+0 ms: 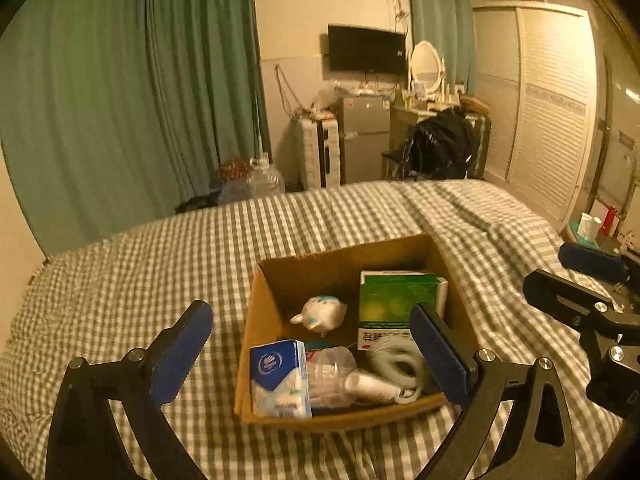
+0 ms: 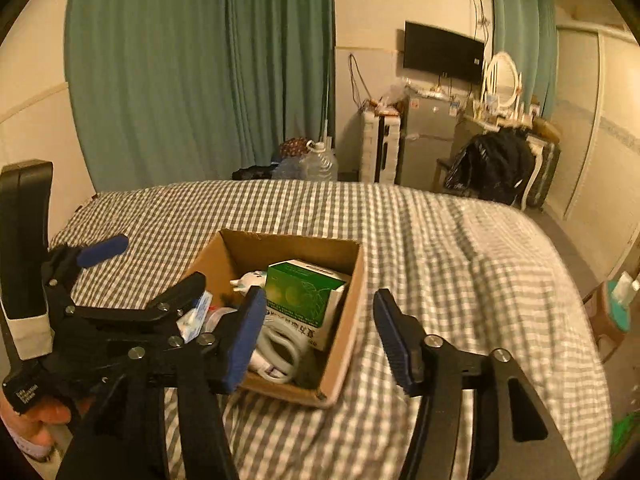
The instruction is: Organize objects
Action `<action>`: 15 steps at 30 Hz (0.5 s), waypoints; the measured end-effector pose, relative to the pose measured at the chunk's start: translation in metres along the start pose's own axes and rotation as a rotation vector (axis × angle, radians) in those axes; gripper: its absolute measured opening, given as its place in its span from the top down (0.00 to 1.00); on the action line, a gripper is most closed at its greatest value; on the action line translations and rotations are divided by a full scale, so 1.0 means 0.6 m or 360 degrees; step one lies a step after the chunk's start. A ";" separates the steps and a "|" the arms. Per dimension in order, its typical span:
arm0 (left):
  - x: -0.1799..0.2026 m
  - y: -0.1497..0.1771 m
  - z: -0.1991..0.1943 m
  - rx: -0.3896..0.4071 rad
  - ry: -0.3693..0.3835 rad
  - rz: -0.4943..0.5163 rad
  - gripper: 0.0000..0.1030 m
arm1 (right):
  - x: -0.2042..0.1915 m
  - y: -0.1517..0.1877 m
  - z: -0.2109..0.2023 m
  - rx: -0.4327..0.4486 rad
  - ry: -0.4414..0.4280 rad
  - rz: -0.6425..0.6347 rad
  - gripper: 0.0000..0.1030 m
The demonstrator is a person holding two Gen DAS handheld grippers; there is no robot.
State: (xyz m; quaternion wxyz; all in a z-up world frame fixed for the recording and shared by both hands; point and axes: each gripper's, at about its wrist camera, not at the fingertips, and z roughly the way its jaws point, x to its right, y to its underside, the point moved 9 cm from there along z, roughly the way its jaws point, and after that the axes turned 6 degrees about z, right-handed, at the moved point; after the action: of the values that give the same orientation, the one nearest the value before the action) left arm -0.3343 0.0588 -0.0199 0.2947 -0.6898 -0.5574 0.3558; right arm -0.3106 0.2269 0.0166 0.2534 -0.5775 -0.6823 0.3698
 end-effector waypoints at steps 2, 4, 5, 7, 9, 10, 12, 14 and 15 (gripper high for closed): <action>-0.005 -0.004 -0.042 0.0051 -0.0005 0.0000 0.00 | -0.003 -0.005 -0.046 0.0057 0.0028 -0.0019 0.37; -0.008 -0.002 -0.080 0.0091 0.0004 0.0002 0.00 | -0.007 -0.006 -0.091 0.0109 0.0055 -0.0027 0.33; -0.011 -0.001 -0.096 0.0107 -0.0003 0.0003 0.00 | -0.009 -0.005 -0.107 0.0125 0.0064 -0.0029 0.32; -0.020 0.001 -0.129 0.0143 -0.0029 -0.0010 0.00 | -0.016 -0.002 -0.144 0.0160 0.0080 -0.0028 0.30; -0.029 0.003 -0.155 0.0183 -0.0045 -0.0032 0.00 | -0.019 -0.002 -0.170 0.0201 0.0093 -0.0019 0.20; -0.036 0.006 -0.173 0.0211 -0.0050 -0.0046 0.00 | -0.021 -0.002 -0.185 0.0232 0.0110 -0.0007 0.15; -0.044 0.009 -0.197 0.0250 -0.0059 -0.0058 0.00 | -0.019 -0.001 -0.206 0.0275 0.0140 0.0015 0.07; -0.055 0.017 -0.222 0.0280 -0.0091 -0.0082 0.00 | -0.023 0.006 -0.222 0.0280 0.0150 0.0015 0.06; -0.060 0.022 -0.234 0.0295 -0.0102 -0.0091 0.00 | -0.023 0.013 -0.230 0.0284 0.0177 0.0016 0.06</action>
State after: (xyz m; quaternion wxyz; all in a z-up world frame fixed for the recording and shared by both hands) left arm -0.2161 0.0198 0.0558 0.3493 -0.6317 -0.5507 0.4191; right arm -0.1966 0.2430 0.0940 0.3396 -0.5756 -0.6286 0.3978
